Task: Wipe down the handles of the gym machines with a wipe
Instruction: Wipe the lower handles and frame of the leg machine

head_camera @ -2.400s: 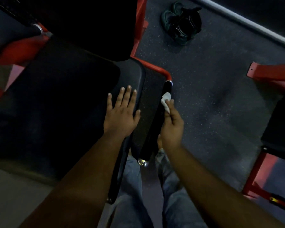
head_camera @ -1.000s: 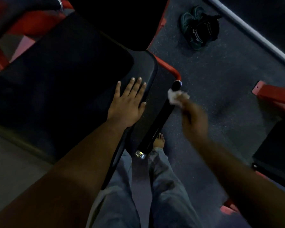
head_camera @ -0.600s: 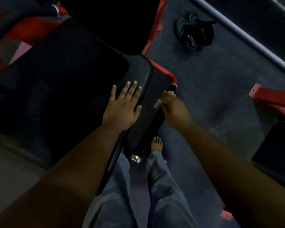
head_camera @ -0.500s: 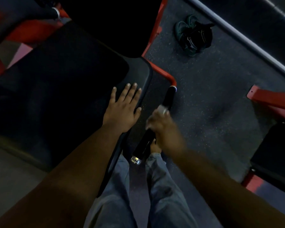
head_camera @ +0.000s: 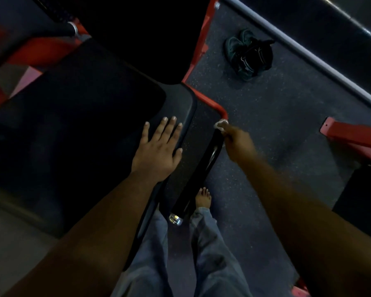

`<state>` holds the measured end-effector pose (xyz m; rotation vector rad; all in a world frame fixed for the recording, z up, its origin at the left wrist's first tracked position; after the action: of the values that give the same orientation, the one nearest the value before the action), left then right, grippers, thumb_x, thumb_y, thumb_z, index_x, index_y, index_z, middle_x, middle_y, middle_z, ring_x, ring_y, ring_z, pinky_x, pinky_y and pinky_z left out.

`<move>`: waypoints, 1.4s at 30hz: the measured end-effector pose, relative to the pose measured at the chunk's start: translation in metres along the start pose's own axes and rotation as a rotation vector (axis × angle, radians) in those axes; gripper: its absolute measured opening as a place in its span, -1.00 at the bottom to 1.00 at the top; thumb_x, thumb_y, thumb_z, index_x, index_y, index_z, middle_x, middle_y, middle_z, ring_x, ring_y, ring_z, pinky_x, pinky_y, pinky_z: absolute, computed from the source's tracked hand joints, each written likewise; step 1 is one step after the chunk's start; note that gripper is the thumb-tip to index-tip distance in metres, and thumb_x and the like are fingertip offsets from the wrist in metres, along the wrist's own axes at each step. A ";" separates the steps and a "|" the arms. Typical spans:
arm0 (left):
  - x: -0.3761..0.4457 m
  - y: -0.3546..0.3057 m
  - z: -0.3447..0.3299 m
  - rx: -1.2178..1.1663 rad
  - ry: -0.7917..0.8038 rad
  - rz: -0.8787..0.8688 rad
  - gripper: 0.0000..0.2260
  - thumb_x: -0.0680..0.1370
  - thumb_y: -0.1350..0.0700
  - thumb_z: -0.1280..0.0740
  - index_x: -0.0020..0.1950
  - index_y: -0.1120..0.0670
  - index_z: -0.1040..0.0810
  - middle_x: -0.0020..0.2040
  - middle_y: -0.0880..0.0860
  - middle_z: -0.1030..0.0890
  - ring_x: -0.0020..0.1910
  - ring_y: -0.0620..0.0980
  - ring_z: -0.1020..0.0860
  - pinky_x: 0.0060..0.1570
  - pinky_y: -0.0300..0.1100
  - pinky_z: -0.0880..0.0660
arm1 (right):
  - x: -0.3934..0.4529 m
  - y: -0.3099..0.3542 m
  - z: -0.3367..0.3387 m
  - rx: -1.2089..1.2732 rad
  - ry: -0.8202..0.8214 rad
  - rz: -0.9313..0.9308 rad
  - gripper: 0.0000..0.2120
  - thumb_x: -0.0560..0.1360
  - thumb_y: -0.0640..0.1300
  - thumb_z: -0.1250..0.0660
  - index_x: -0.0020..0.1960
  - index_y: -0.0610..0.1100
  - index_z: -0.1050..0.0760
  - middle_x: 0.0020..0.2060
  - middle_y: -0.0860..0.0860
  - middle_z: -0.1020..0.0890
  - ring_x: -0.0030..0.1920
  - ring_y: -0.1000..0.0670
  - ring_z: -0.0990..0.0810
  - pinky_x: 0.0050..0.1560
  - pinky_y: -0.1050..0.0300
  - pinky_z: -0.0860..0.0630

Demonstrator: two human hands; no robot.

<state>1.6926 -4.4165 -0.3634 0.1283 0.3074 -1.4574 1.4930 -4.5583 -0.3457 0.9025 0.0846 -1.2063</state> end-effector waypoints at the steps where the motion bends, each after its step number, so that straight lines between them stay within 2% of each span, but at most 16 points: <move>1: 0.001 0.000 0.000 0.003 0.006 -0.002 -0.37 0.69 -0.18 -0.01 0.70 0.04 0.05 0.70 0.06 0.07 0.68 0.04 0.10 0.57 0.30 0.07 | -0.013 0.005 -0.008 0.107 -0.046 0.028 -0.67 0.64 -0.34 -0.19 0.32 -0.15 -0.57 0.22 -0.09 -0.64 0.13 0.20 -0.60 0.25 0.24 -0.42; 3: 0.001 0.000 -0.001 0.014 0.017 0.000 -0.37 0.69 -0.19 0.00 0.70 0.03 0.07 0.70 0.06 0.09 0.68 0.04 0.11 0.57 0.30 0.07 | -0.049 0.011 -0.022 0.311 -0.168 0.075 -0.67 0.65 -0.36 -0.19 0.34 -0.20 -0.55 0.34 -0.08 -0.58 0.30 0.29 -0.51 0.39 0.33 -0.34; 6: 0.001 0.000 -0.002 0.018 0.016 0.005 -0.37 0.69 -0.19 0.00 0.70 0.03 0.08 0.70 0.07 0.09 0.68 0.05 0.12 0.57 0.30 0.09 | -0.105 0.006 -0.050 0.269 -0.182 0.242 -0.58 0.64 -0.35 -0.19 0.48 -0.17 -0.43 0.51 -0.11 -0.41 0.56 -0.05 -0.31 0.54 -0.01 -0.29; 10: 0.001 0.000 0.000 0.014 0.026 0.000 -0.37 0.70 -0.19 0.02 0.70 0.03 0.10 0.70 0.07 0.11 0.67 0.05 0.13 0.57 0.30 0.09 | -0.163 0.014 -0.074 0.175 0.073 0.454 -0.45 0.63 -0.27 -0.20 0.57 0.07 -0.27 0.57 0.01 -0.31 0.60 -0.10 -0.21 0.46 -0.39 -0.30; 12: 0.001 0.000 0.000 0.019 0.037 -0.002 -0.37 0.70 -0.19 0.03 0.70 0.03 0.11 0.70 0.07 0.11 0.67 0.05 0.12 0.57 0.30 0.09 | -0.160 0.022 -0.054 0.389 0.009 0.527 -0.59 0.63 -0.30 -0.21 0.47 -0.16 -0.42 0.48 -0.06 -0.46 0.52 -0.09 -0.38 0.44 -0.27 -0.39; 14: 0.001 0.000 0.000 0.017 0.032 0.001 -0.37 0.70 -0.18 0.02 0.70 0.03 0.10 0.70 0.07 0.09 0.68 0.05 0.11 0.57 0.30 0.09 | -0.129 0.015 -0.026 0.623 -0.187 0.351 -0.68 0.63 -0.44 -0.18 0.36 -0.33 -0.46 0.40 0.02 -0.53 0.45 -0.01 -0.47 0.38 0.13 -0.47; 16: 0.001 -0.001 0.001 0.011 0.022 0.002 -0.37 0.70 -0.18 0.01 0.70 0.03 0.08 0.70 0.07 0.07 0.68 0.05 0.09 0.57 0.30 0.08 | -0.078 0.001 -0.002 0.578 -0.358 0.100 -0.62 0.64 -0.44 -0.17 0.41 -0.23 -0.46 0.45 0.02 -0.48 0.50 -0.02 -0.39 0.24 0.47 -0.41; 18: 0.000 -0.001 0.001 0.009 0.002 0.000 -0.37 0.70 -0.18 -0.02 0.70 0.04 0.05 0.70 0.08 0.04 0.68 0.05 0.06 0.57 0.30 0.06 | -0.026 -0.018 -0.002 0.472 -0.267 -0.013 -0.64 0.68 -0.34 -0.18 0.44 -0.18 -0.48 0.47 -0.10 -0.45 0.51 -0.05 -0.37 0.09 0.61 -0.36; 20: 0.000 0.000 0.001 0.007 -0.019 -0.001 -0.38 0.70 -0.17 -0.04 0.70 0.04 0.02 0.70 0.08 0.01 0.67 0.06 0.03 0.57 0.30 0.06 | 0.010 -0.029 -0.018 0.491 -0.139 -0.066 -0.68 0.69 -0.26 -0.19 0.40 -0.20 -0.53 0.41 -0.13 -0.52 0.41 -0.02 -0.48 0.18 0.44 -0.47; 23: 0.000 0.000 0.000 0.013 -0.025 -0.002 -0.38 0.70 -0.18 -0.02 0.70 0.04 0.02 0.70 0.08 0.02 0.68 0.05 0.04 0.57 0.30 0.07 | 0.014 -0.027 -0.040 0.600 -0.204 -0.203 -0.72 0.69 -0.11 -0.21 0.27 -0.14 -0.62 0.20 -0.06 -0.67 0.23 -0.03 -0.62 0.33 -0.11 -0.52; 26: 0.001 -0.001 0.000 0.014 -0.013 0.002 -0.37 0.70 -0.18 -0.04 0.70 0.04 0.04 0.70 0.07 0.04 0.68 0.05 0.05 0.57 0.29 0.08 | -0.043 0.004 -0.052 0.892 -0.339 -0.285 -0.74 0.71 -0.12 -0.19 0.21 -0.13 -0.63 -0.01 0.05 -0.70 0.03 0.11 -0.65 0.10 0.09 -0.57; 28: 0.001 -0.001 0.001 0.012 -0.010 0.007 -0.36 0.70 -0.18 -0.06 0.70 0.03 0.04 0.70 0.07 0.03 0.68 0.05 0.05 0.57 0.29 0.08 | -0.085 0.021 -0.061 1.108 -0.367 -0.341 -0.72 0.72 -0.18 -0.16 0.29 -0.21 -0.59 0.16 -0.01 -0.69 0.21 0.08 -0.63 0.22 0.19 -0.55; 30: 0.001 -0.001 0.001 0.015 -0.004 0.009 -0.36 0.70 -0.18 -0.05 0.70 0.03 0.05 0.70 0.07 0.04 0.68 0.05 0.06 0.58 0.29 0.08 | -0.115 0.029 -0.067 1.262 -0.349 -0.343 -0.69 0.71 -0.21 -0.14 0.33 -0.29 -0.53 0.29 -0.12 -0.63 0.35 -0.04 -0.57 0.36 0.08 -0.50; 32: 0.001 -0.001 0.001 0.020 0.000 0.009 -0.36 0.70 -0.19 -0.04 0.70 0.03 0.06 0.70 0.07 0.06 0.68 0.04 0.07 0.58 0.29 0.09 | -0.121 0.020 -0.065 1.381 -0.384 -0.380 -0.68 0.71 -0.20 -0.12 0.32 -0.32 -0.51 0.22 -0.18 -0.66 0.26 -0.12 -0.62 0.28 0.02 -0.56; 38: 0.000 0.000 -0.001 0.032 -0.007 0.008 -0.37 0.70 -0.19 -0.02 0.70 0.04 0.07 0.70 0.06 0.08 0.68 0.05 0.09 0.57 0.29 0.08 | -0.019 -0.028 -0.031 1.361 -0.531 -0.513 -0.81 0.66 -0.17 -0.27 0.14 -0.23 -0.61 -0.10 -0.10 -0.67 -0.09 -0.12 -0.61 -0.07 0.03 -0.62; 42: 0.001 -0.001 -0.001 0.018 -0.003 0.005 -0.37 0.70 -0.19 -0.02 0.70 0.03 0.07 0.70 0.06 0.07 0.68 0.04 0.10 0.58 0.29 0.08 | 0.015 -0.024 -0.046 1.294 -0.336 -0.533 -0.76 0.57 -0.13 -0.44 0.20 -0.20 -0.66 0.08 -0.12 -0.72 0.15 -0.15 -0.69 0.21 -0.06 -0.62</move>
<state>1.6918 -4.4171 -0.3645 0.1413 0.2920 -1.4556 1.4973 -4.5416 -0.3972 1.8283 -0.8704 -1.9116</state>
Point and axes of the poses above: each hand's wrist, its own x-axis towards the middle knuckle, its own z-axis out of the back of the hand, y = z × x, the point moved 3 cm from there along x, towards the middle knuckle
